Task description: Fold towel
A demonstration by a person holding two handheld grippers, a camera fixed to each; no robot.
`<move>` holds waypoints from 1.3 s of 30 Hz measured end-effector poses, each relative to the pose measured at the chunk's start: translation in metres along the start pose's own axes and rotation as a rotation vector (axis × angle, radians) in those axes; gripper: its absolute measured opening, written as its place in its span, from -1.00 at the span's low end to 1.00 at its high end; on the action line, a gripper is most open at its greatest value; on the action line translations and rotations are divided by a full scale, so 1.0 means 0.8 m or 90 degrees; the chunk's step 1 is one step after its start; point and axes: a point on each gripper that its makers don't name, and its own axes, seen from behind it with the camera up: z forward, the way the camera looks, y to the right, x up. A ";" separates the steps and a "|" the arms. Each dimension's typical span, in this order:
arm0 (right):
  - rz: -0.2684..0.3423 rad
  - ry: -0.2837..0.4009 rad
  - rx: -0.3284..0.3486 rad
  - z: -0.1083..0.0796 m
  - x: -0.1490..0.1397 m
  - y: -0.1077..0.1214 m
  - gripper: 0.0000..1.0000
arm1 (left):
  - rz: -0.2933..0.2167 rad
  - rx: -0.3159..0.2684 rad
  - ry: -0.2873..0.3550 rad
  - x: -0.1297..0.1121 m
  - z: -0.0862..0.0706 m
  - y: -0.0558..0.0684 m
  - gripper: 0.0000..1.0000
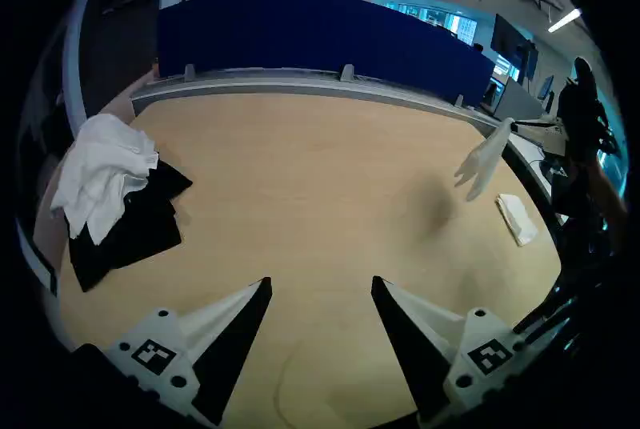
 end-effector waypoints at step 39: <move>0.029 -0.117 -0.106 -0.073 -0.161 0.200 -0.94 | 0.025 0.002 -0.006 0.010 0.001 0.032 0.84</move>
